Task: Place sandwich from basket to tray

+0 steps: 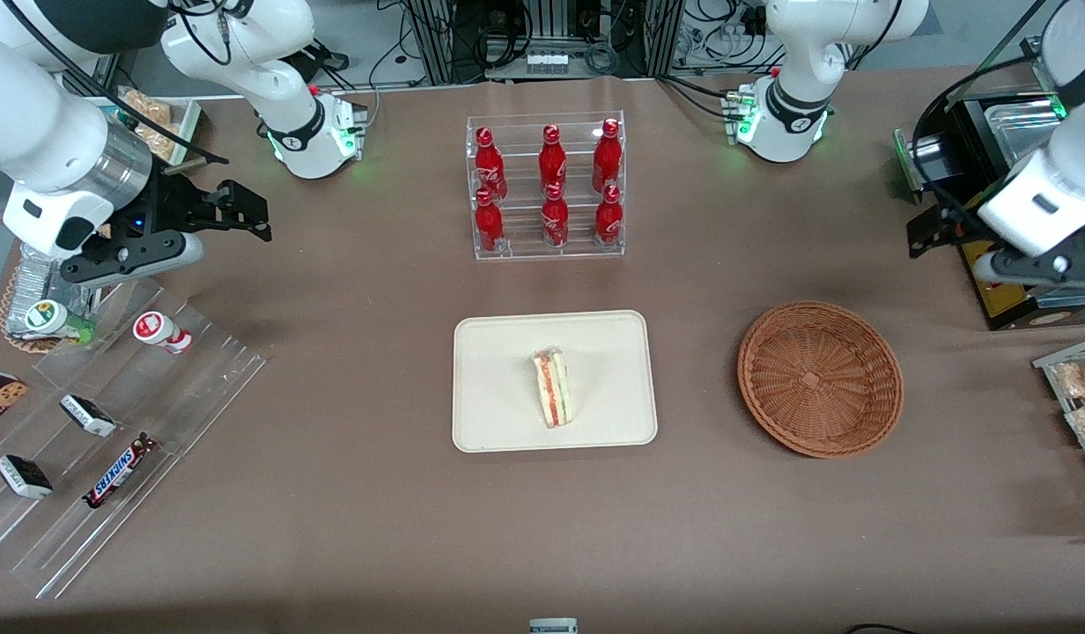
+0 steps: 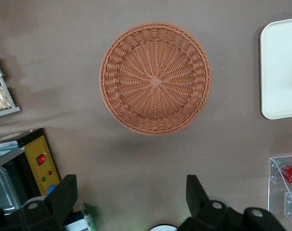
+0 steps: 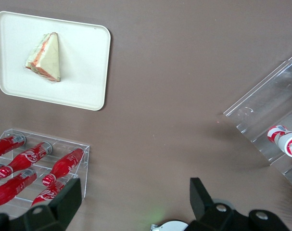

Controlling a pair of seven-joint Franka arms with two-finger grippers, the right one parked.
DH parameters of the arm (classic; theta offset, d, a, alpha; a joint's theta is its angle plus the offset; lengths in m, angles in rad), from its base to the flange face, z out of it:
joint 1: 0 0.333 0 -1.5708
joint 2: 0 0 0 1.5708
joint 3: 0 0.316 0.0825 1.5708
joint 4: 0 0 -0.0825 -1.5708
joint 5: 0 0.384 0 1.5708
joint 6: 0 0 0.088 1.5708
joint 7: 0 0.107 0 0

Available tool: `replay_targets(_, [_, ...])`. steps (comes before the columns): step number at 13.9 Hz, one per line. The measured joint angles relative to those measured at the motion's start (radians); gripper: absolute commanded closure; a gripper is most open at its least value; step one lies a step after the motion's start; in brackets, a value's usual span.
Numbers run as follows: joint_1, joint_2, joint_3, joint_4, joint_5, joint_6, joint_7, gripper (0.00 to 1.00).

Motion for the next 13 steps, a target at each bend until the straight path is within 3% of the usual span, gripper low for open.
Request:
replay_targets(3, [0.037,-0.031,-0.005,0.047,-0.007,-0.003,0.017,0.00])
replay_targets(13, [0.070,0.058,-0.059,0.113,-0.023,-0.053,0.060,0.00])
